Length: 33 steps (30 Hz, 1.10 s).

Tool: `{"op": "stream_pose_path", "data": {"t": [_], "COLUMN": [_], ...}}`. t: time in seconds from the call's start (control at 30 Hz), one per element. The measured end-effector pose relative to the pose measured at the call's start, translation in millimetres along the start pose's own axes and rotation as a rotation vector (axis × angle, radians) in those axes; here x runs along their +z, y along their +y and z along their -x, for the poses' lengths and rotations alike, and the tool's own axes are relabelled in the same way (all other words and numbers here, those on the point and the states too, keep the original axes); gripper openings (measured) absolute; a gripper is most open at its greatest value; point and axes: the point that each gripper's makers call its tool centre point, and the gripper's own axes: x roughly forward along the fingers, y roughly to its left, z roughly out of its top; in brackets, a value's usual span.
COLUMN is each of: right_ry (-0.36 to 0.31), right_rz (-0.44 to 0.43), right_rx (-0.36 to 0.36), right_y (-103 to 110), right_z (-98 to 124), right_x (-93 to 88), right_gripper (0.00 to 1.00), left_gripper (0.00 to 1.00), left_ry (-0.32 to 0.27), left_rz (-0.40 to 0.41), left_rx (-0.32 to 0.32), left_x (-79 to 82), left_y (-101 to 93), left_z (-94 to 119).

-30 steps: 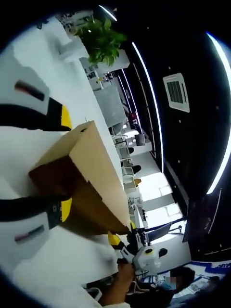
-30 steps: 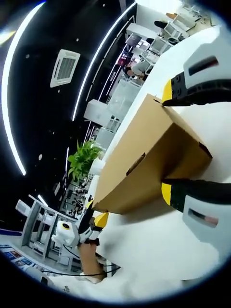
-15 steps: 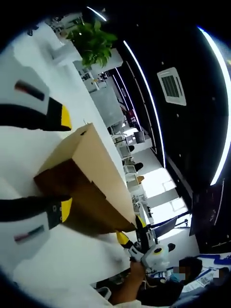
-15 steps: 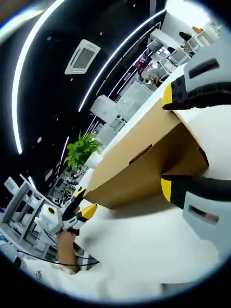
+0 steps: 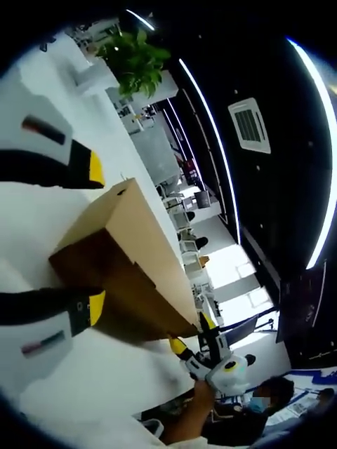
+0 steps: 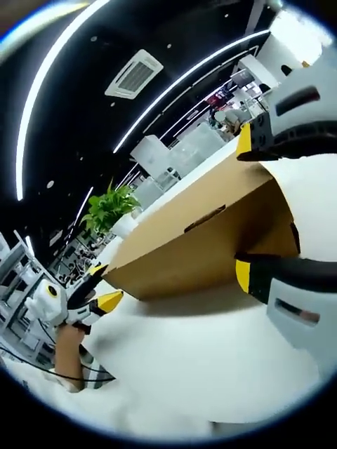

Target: Operate the shoe box by opening the lid, removing the specified soft item, and placing it in the target area until the item is outside and the box remains undamaged.

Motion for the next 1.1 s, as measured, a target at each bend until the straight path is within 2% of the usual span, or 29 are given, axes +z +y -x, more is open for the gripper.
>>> {"op": "stream_pose_path", "data": {"t": [0.27,0.33,0.47,0.5,0.6,0.7,0.8,0.87,1.0,1.1], "right_ry": [0.018,0.018,0.015,0.015,0.016,0.014,0.021,0.023,0.023,0.014], "right_rz": [0.062,0.065,0.067,0.066,0.062,0.068,0.1,0.144,0.17,0.18], "right_rx": [0.037,0.035,0.032,0.031,0.027,0.022,0.019,0.017,0.009,0.011], "right_y": [5.0,4.8,4.7,4.5,4.1,3.7,3.8,4.5,7.9,8.2], "right_z": [0.3,0.6,0.9,1.0,1.3,1.9,2.6,2.6,3.2,3.6], "right_x": [1.1,0.7,-0.1,-0.5,-0.6,-1.1,-0.9,0.8,0.8,0.3], "right_gripper": [0.48,0.48,0.48,0.48,0.48,0.48,0.48,0.48,0.44,0.44], "left_gripper": [0.57,0.57,0.57,0.56,0.57,0.57,0.54,0.54,0.54,0.54], "left_ry": [-0.001,-0.005,0.016,0.015,0.001,-0.032,-0.013,-0.003,-0.036,-0.009], "left_rz": [0.008,-0.017,-0.187,-0.211,-0.192,-0.268,-0.437,-0.508,-0.551,-0.599], "left_rx": [0.002,0.0,0.041,0.021,0.011,0.036,0.089,0.079,0.055,0.058], "left_x": [-1.3,0.8,-1.5,-2.9,-0.8,8.7,14.9,16.3,19.9,16.9], "left_y": [0.4,-1.5,3.9,1.1,-0.1,3.5,6.2,0.3,-12.0,-12.2], "left_z": [-1.1,-0.3,0.8,0.4,3.1,6.1,9.2,8.1,9.4,4.5]}}
